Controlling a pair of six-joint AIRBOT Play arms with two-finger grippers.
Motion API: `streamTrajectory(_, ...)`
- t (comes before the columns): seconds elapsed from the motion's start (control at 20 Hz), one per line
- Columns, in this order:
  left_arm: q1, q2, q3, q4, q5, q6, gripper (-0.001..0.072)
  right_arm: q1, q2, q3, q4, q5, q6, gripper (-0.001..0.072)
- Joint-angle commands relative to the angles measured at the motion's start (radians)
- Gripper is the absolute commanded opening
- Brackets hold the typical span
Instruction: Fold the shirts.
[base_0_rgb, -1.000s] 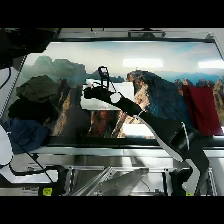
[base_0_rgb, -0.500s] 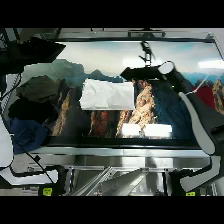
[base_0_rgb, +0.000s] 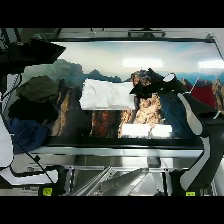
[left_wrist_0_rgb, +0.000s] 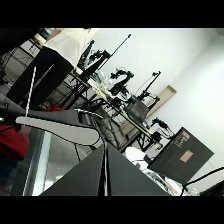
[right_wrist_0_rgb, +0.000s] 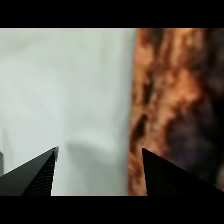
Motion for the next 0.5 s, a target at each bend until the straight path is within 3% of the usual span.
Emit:
streamTrajectory(0.0, 0.000, 0.000, 0.000, 0.001, -0.008, 0.008, 0.0015, 0.045, -0.056, 0.000, 0.102, 0.001, -0.063, 0.0602)
streamTrajectory(0.05, 0.000, 0.001, 0.000, 0.001, -0.008, 0.010, 0.0015, 0.056, -0.056, 0.000, 0.132, -0.011, -0.068, 0.0598)
streamTrajectory(0.1, 0.000, 0.000, 0.000, 0.001, -0.008, 0.009, 0.0015, 0.063, -0.056, 0.000, 0.167, -0.018, -0.089, 0.0513)
streamTrajectory(0.15, 0.000, 0.000, 0.000, 0.001, -0.008, 0.009, 0.0014, 0.067, -0.056, 0.000, 0.217, -0.018, -0.114, 0.0355)
streamTrajectory(0.2, 0.000, 0.001, 0.000, 0.001, -0.008, 0.009, 0.0015, 0.067, -0.055, 0.000, 0.271, -0.015, -0.146, 0.0146)
streamTrajectory(0.25, 0.000, 0.000, 0.000, 0.001, -0.008, 0.009, 0.0015, 0.065, -0.052, 0.002, 0.322, -0.008, -0.171, 0.0019)
streamTrajectory(0.45, 0.000, 0.001, 0.000, 0.000, -0.007, 0.008, 0.0015, 0.020, 0.026, 0.078, 0.360, -0.049, -0.150, 0.0020)
